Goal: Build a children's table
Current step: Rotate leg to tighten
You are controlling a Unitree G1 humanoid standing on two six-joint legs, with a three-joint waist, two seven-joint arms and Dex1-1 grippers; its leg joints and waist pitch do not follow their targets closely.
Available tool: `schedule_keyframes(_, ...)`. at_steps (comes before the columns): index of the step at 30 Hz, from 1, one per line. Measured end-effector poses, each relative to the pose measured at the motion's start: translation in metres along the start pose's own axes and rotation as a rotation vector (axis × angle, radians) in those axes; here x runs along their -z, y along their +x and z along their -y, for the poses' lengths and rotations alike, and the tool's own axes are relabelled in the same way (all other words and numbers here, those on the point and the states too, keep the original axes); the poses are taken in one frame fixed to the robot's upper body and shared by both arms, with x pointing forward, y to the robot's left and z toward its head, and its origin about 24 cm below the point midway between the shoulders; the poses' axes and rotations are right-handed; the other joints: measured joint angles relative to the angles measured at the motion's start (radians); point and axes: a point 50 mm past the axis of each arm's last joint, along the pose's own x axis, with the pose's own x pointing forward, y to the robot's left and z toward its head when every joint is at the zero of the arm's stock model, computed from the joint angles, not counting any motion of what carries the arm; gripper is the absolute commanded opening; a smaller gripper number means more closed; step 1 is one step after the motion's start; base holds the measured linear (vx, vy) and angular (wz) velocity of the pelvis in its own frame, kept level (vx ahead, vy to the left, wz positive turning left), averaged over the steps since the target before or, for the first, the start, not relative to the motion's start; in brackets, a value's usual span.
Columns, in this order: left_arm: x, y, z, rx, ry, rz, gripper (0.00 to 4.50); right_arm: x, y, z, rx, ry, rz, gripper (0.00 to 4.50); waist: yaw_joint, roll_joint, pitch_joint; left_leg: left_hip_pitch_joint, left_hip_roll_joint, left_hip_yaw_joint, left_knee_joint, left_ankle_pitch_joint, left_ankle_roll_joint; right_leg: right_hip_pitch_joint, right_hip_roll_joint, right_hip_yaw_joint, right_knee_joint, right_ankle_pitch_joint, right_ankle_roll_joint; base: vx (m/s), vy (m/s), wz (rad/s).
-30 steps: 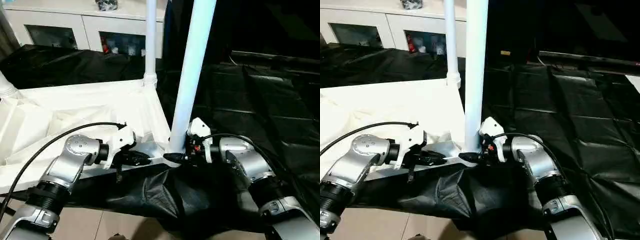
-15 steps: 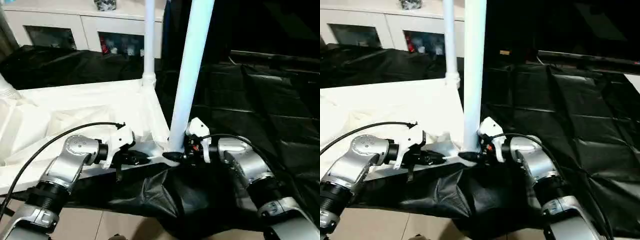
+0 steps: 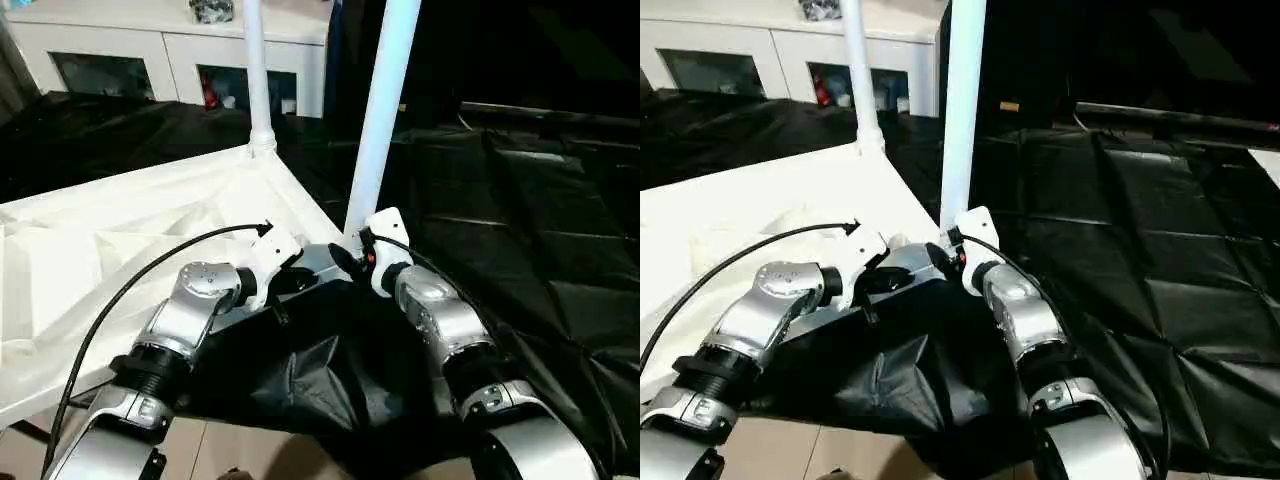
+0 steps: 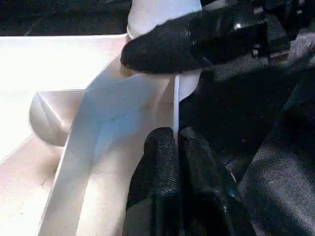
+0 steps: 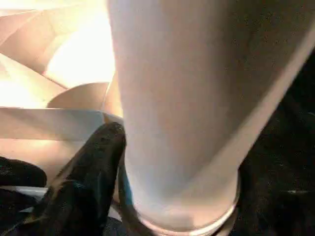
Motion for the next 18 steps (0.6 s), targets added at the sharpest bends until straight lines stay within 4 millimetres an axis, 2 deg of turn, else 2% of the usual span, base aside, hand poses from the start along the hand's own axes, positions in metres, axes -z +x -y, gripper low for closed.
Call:
schedule_keyframes(5,0.001,-0.005,-0.002,0.028,0.020,-0.005,0.00,0.000,-0.003,0.003,-0.082,-0.060,-0.014,3.91,-0.002,0.000,0.000,0.000,0.000,0.000,0.000,0.000,0.000,0.000,0.000,0.000,0.000,0.000,0.000,0.000,0.000,0.00)
schedule_keyframes(8,0.002,-0.010,-0.001,0.072,0.048,-0.003,0.00,-0.003,-0.008,0.006,-0.140,-0.125,-0.013,3.91,-0.002,0.000,0.000,-0.001,0.000,0.000,-0.001,0.000,0.000,-0.001,0.000,0.000,0.000,0.000,0.000,0.000,0.000,0.00)
schedule_keyframes(11,0.007,-0.024,-0.001,0.130,0.060,-0.003,0.00,-0.007,-0.018,0.009,-0.273,-0.206,-0.001,3.91,-0.002,-0.001,0.001,-0.002,0.000,0.000,-0.001,0.000,0.001,-0.002,0.000,0.000,0.000,-0.001,0.000,0.000,0.000,0.00)
schedule_keyframes(18,0.014,-0.042,0.000,0.244,0.072,-0.016,0.00,-0.016,-0.036,0.014,-0.512,-0.250,0.005,3.91,0.001,-0.004,0.003,-0.002,0.000,0.000,0.000,-0.001,0.001,-0.002,0.000,0.000,0.000,-0.002,0.000,0.000,0.000,0.00)
